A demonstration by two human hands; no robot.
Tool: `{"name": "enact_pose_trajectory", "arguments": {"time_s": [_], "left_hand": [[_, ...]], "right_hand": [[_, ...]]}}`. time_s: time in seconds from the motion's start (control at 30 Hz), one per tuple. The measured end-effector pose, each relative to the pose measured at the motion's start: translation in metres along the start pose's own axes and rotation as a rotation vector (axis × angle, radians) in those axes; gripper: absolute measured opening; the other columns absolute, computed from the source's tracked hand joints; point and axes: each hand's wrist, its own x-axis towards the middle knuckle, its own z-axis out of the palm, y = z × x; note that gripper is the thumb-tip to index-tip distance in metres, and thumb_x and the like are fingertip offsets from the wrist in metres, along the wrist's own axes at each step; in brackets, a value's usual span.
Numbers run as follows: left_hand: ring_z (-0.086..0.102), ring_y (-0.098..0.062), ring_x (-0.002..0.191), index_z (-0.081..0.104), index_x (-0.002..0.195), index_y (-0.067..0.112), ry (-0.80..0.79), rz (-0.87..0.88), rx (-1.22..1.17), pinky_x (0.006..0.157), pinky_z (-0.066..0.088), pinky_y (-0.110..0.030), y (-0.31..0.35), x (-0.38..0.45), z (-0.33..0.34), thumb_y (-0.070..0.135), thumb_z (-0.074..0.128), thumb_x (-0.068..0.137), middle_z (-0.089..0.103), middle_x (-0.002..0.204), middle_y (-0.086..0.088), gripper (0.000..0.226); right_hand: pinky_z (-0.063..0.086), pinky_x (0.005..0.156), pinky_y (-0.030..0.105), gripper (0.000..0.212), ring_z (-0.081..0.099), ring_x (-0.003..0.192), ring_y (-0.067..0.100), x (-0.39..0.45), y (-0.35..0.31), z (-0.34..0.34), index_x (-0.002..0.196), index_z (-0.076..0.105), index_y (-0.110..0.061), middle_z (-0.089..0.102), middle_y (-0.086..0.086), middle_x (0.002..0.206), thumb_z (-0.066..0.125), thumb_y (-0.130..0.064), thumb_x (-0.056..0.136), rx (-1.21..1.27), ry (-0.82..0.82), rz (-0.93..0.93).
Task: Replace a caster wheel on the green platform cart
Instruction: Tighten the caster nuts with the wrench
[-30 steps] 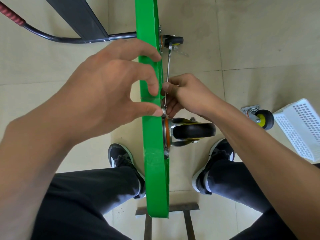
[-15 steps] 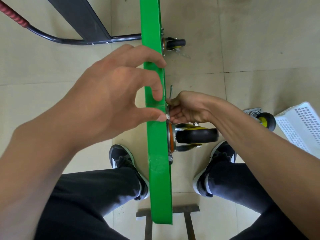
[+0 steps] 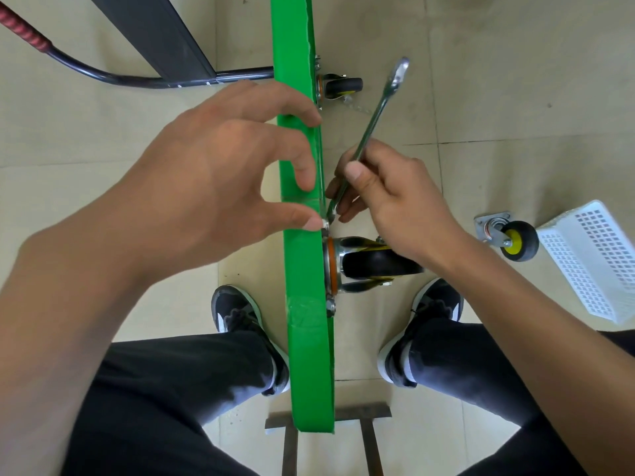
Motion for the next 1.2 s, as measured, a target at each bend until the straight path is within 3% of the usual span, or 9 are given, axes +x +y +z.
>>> {"name": "enact_pose_trajectory", "arguments": {"time_s": [0.17,0.27,0.33,0.53,0.9,1.2], "left_hand": [[0.046,-0.018,0.132,0.068,0.084,0.033,-0.006,-0.007,-0.008,0.102,0.037,-0.038,0.001,-0.001,0.000,0.060,0.067,0.068,0.055,0.135,0.013,0.031],[0.045,-0.019,0.133,0.068,0.085,0.033,-0.008,-0.013,-0.011,0.103,0.038,-0.041,0.002,-0.003,0.000,0.061,0.066,0.069,0.054,0.137,0.013,0.033],[0.044,-0.019,0.134,0.068,0.085,0.033,-0.013,-0.020,-0.016,0.104,0.038,-0.042,0.002,-0.003,0.000,0.063,0.062,0.069,0.053,0.137,0.013,0.034],[0.046,-0.020,0.133,0.069,0.085,0.031,-0.013,-0.017,-0.017,0.104,0.040,-0.044,0.003,-0.002,0.000,0.059,0.067,0.068,0.054,0.136,0.012,0.032],[0.047,-0.021,0.131,0.069,0.084,0.031,0.002,-0.009,-0.005,0.102,0.041,-0.044,0.004,-0.002,0.001,0.058,0.068,0.069,0.056,0.135,0.011,0.031],[0.048,-0.021,0.130,0.068,0.084,0.032,0.008,-0.012,-0.027,0.103,0.041,-0.045,0.004,-0.003,0.001,0.057,0.069,0.070,0.055,0.135,0.012,0.029]], "right_hand": [[0.055,0.061,0.049,0.028,0.069,0.065,0.026,-0.004,-0.005,0.002,0.110,0.052,-0.007,0.069,0.011,0.077,0.044,-0.033,0.104,-0.211,-0.042,-0.115],[0.054,0.059,0.053,0.012,0.066,0.063,0.035,-0.008,-0.006,0.001,0.112,0.040,-0.021,0.068,0.017,0.072,0.046,-0.028,0.104,-0.171,-0.053,-0.129],[0.055,0.061,0.053,0.014,0.066,0.063,0.037,-0.009,-0.010,0.000,0.110,0.036,-0.029,0.068,0.018,0.072,0.048,-0.026,0.103,-0.164,-0.047,-0.125],[0.055,0.060,0.054,0.021,0.066,0.065,0.037,-0.008,-0.013,-0.003,0.115,0.043,-0.012,0.069,0.018,0.075,0.047,-0.029,0.103,-0.208,-0.096,-0.133],[0.055,0.062,0.053,0.013,0.067,0.067,0.033,-0.013,-0.006,0.000,0.112,0.045,-0.014,0.068,0.015,0.077,0.047,-0.024,0.103,-0.172,-0.095,-0.131],[0.057,0.068,0.051,0.031,0.069,0.073,0.026,-0.003,-0.009,0.000,0.108,0.057,-0.004,0.068,0.012,0.086,0.050,-0.033,0.099,-0.205,-0.043,-0.087]]}}
